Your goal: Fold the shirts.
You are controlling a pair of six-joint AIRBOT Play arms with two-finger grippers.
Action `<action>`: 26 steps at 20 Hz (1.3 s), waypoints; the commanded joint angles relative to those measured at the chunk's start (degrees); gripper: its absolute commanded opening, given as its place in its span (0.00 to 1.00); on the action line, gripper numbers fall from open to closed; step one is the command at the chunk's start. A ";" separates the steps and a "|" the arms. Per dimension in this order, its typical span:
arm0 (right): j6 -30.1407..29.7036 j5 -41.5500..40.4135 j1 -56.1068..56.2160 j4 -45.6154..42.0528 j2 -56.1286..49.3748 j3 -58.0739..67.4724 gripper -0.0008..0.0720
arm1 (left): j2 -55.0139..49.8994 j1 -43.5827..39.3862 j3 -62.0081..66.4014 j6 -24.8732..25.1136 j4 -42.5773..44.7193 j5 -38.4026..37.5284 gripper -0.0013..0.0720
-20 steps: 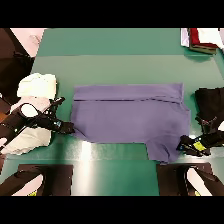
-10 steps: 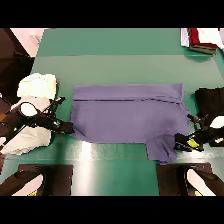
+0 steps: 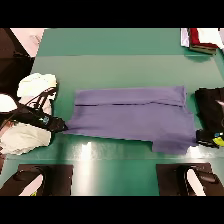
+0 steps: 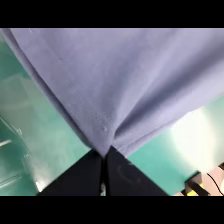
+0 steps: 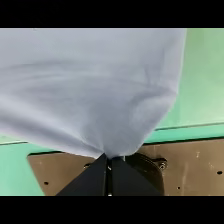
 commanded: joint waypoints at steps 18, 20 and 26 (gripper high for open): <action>-7.48 -25.07 4.44 4.98 -51.12 39.08 0.04 | -27.17 0.00 13.51 -2.47 2.69 43.69 0.05; -5.81 -25.97 4.44 5.75 -54.88 42.64 0.25 | -29.90 0.02 16.17 -2.80 1.11 46.38 0.32; -11.21 -21.99 -0.37 19.19 -57.22 47.80 0.79 | -31.06 0.00 22.56 -5.16 0.74 40.96 0.93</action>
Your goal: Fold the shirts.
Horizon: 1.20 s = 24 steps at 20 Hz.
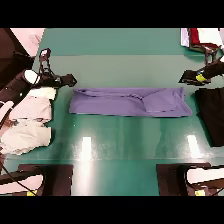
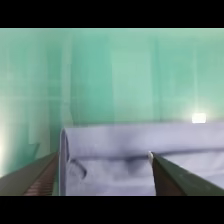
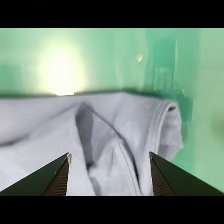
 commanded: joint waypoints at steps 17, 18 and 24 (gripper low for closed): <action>-23.69 10.19 -19.37 24.87 -9.31 -16.63 0.94 | -0.90 -0.09 4.00 -0.04 -5.97 -19.15 0.05; -24.30 10.27 -18.36 26.51 -9.75 -16.63 0.93 | -0.90 -0.09 4.00 -0.04 -6.34 -19.26 0.05; -27.32 10.16 -14.58 29.90 -10.21 -14.97 0.29 | -0.96 -5.44 4.00 -0.11 -6.45 -20.24 0.05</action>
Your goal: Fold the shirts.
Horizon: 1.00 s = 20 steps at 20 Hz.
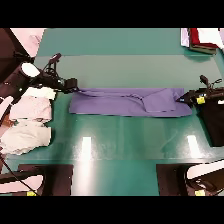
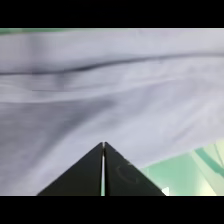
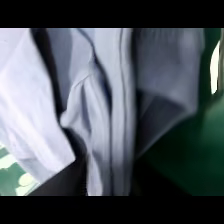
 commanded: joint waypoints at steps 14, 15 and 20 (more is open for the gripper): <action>9.51 11.78 8.50 15.30 12.96 15.37 0.03 | -27.41 -24.92 26.58 -0.37 -4.72 6.43 0.05; 10.14 11.74 10.95 15.30 13.90 17.09 0.03 | -30.01 -25.83 29.57 -0.37 -5.09 6.21 0.05; 15.08 11.19 25.49 15.06 14.53 27.36 0.03 | -38.40 -27.26 37.97 -0.59 -10.14 7.37 0.05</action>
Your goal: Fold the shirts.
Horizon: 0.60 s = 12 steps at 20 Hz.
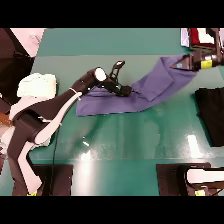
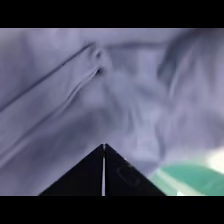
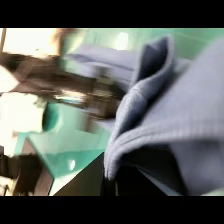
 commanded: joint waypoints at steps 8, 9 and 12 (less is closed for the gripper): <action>8.44 0.76 21.11 -10.16 -8.24 22.51 0.03 | -3.91 3.48 4.50 -1.44 -2.36 -3.43 0.05; 8.46 0.26 21.70 -10.12 -9.22 23.32 0.03 | -2.75 4.52 4.52 -1.38 -0.39 -5.49 0.05; 8.37 -0.63 23.43 -10.10 -11.43 23.30 0.03 | 3.56 7.98 4.50 -0.83 9.90 -12.20 0.05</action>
